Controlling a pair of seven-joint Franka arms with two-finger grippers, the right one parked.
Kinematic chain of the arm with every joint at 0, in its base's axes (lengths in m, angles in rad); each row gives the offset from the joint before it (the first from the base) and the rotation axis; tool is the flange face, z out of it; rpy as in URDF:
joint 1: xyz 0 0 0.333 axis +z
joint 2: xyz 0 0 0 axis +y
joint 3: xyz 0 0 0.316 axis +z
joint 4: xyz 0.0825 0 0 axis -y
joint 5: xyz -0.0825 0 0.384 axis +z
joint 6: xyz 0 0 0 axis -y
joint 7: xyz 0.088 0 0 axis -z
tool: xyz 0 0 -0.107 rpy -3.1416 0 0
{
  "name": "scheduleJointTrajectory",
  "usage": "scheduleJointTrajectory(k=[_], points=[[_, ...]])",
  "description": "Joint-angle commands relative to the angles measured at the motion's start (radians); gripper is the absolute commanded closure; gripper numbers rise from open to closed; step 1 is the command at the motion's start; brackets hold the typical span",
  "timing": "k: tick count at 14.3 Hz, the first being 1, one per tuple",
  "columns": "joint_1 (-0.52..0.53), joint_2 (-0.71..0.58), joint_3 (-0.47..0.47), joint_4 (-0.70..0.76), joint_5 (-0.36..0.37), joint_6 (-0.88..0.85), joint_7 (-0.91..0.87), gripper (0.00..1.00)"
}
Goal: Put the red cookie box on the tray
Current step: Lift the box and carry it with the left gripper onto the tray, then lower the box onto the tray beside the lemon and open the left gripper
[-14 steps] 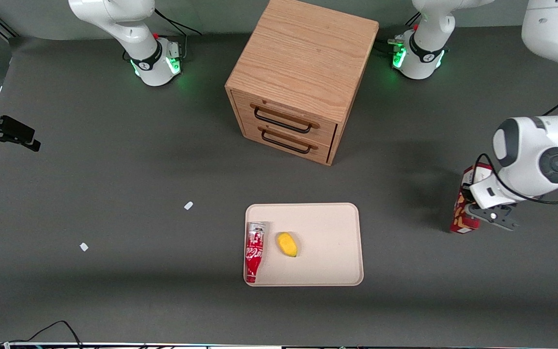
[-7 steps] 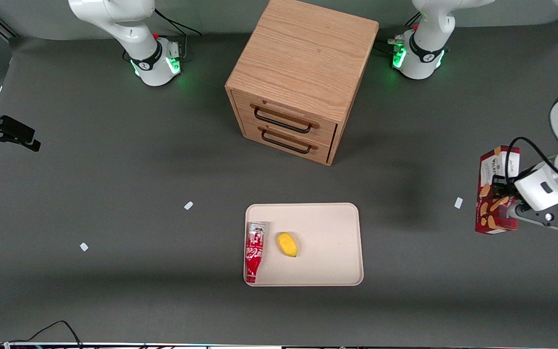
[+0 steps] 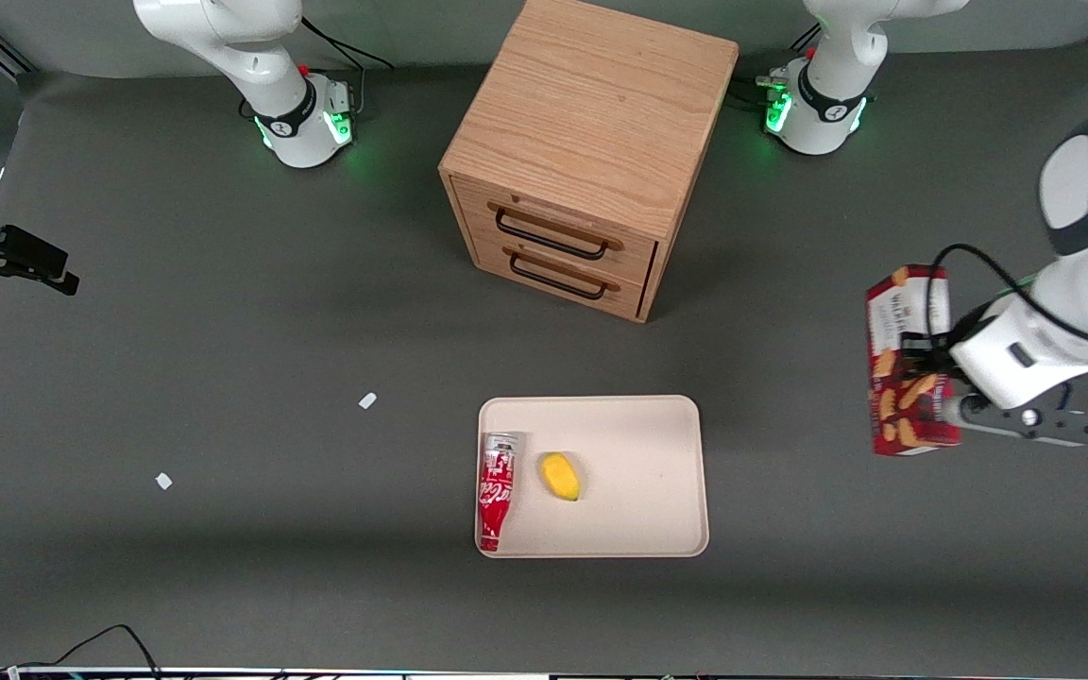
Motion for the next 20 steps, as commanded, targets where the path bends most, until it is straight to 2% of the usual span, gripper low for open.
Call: scheduleJointTrajectory(k=[1,6,11,14,18,19,20], points=[[-0.079,0.167,0.003,0.181,-0.009,0.027,-0.126,1.00],[-0.191,0.342,0.021,0.226,-0.010,0.219,-0.191,1.00],[-0.317,0.506,0.108,0.218,-0.007,0.396,-0.284,1.00],[-0.340,0.567,0.135,0.215,-0.010,0.460,-0.289,1.00],[-0.346,0.583,0.135,0.210,-0.010,0.477,-0.292,1.00],[-0.346,0.583,0.136,0.209,-0.010,0.477,-0.292,0.39],[-0.348,0.583,0.136,0.197,-0.007,0.480,-0.291,0.00]])
